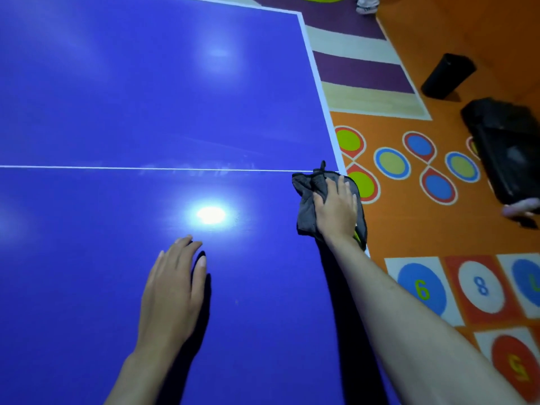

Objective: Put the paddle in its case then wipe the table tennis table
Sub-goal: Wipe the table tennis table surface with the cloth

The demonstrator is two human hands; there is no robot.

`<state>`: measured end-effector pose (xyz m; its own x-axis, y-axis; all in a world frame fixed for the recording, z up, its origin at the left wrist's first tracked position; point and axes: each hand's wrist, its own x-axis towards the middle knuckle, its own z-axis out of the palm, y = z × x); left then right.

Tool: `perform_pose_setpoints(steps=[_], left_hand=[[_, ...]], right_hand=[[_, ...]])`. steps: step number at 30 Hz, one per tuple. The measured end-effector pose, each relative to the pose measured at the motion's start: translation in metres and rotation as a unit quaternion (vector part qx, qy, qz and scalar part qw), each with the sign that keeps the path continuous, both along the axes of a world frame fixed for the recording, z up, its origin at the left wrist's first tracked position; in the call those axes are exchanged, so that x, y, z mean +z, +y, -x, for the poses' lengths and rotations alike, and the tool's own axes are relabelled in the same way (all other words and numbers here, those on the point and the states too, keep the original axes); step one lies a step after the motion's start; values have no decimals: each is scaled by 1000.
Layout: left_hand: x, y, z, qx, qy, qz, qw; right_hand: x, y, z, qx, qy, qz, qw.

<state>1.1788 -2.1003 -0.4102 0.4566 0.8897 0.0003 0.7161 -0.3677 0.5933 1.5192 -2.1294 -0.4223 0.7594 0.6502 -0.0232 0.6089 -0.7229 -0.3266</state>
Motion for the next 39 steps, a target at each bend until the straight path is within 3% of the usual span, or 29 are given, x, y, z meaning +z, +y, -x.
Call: perform_pose_setpoints(steps=[10, 24, 29, 31, 36, 39], left_hand=[[2, 36, 71, 29, -28, 9, 999], [11, 139, 277, 92, -44, 8, 995], [7, 164, 354, 189, -94, -4, 977], [4, 174, 385, 191, -71, -19, 979], [-5, 188, 445, 116, 110, -77, 984], [-13, 190, 468, 124, 128, -77, 981]], right_hand=[[-10, 92, 123, 83, -31, -25, 996], [-12, 222, 343, 153, -5, -59, 986], [-14, 265, 424, 178, -11, -66, 982], [-15, 279, 454, 192, -13, -67, 979], [-16, 309, 521, 219, -11, -86, 972], [-16, 321, 553, 232, -13, -95, 968]])
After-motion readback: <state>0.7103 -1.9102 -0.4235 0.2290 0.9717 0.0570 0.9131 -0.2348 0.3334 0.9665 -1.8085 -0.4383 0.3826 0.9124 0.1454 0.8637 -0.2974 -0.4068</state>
